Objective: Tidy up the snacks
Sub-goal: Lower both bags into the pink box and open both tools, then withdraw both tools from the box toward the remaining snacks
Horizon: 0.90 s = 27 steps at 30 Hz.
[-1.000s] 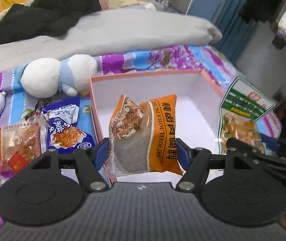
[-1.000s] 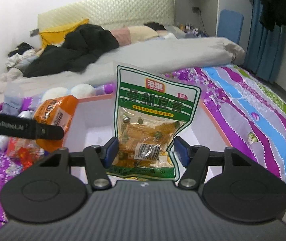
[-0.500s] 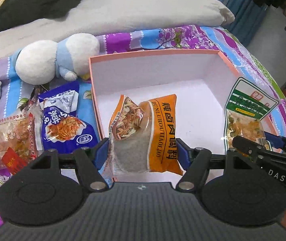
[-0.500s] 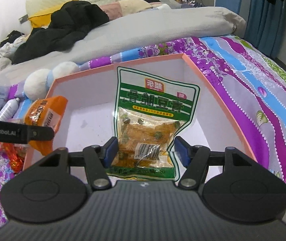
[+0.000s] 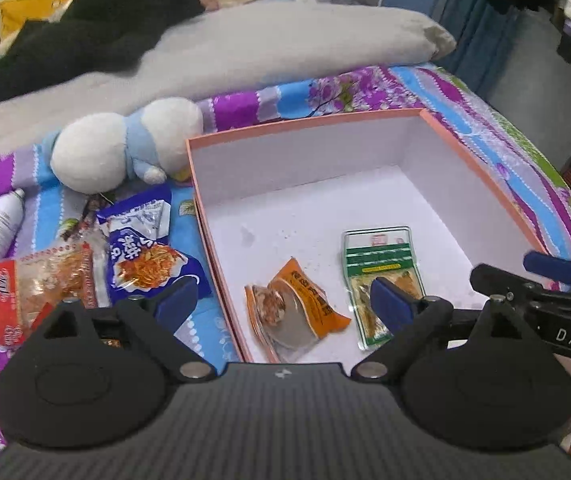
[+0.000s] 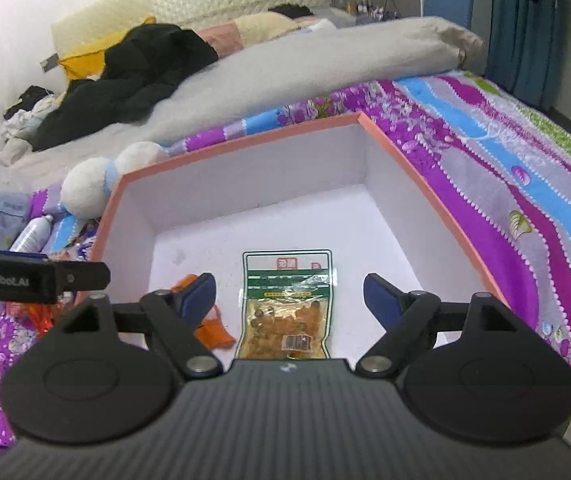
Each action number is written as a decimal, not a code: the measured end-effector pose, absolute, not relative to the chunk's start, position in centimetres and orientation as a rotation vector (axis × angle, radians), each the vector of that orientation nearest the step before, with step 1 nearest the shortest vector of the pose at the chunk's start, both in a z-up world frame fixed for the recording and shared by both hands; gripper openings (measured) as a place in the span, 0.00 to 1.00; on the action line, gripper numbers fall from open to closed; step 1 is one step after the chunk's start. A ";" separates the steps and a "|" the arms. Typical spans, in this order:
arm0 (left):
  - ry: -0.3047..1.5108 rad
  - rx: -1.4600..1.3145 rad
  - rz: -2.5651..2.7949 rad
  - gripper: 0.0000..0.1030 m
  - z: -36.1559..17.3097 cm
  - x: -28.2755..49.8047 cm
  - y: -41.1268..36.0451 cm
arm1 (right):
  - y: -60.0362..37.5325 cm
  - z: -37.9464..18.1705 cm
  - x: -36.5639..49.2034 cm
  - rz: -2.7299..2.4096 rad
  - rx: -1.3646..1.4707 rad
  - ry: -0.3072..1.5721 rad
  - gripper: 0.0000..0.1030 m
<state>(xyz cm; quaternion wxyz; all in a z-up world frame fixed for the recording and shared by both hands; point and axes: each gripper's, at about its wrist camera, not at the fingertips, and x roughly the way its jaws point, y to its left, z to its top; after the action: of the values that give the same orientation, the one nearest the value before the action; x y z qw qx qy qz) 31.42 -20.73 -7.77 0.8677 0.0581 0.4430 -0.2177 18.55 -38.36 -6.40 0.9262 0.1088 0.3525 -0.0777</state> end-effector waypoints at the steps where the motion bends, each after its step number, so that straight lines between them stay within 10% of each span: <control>1: 0.916 0.130 -0.455 0.93 -7.4 30.7 -20.6 | -38.1 -6.1 18.1 -0.149 0.220 0.711 0.80; 27: 0.846 -0.040 -0.417 0.93 -1.6 22.0 -8.8 | -29.4 -2.8 11.3 -0.117 0.176 0.583 0.80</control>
<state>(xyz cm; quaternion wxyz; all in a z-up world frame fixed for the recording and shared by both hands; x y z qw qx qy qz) 22.01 -8.82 -1.55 0.8907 -0.0194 0.4073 -0.2009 11.29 -29.43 -2.78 0.9523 0.0865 0.2867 -0.0578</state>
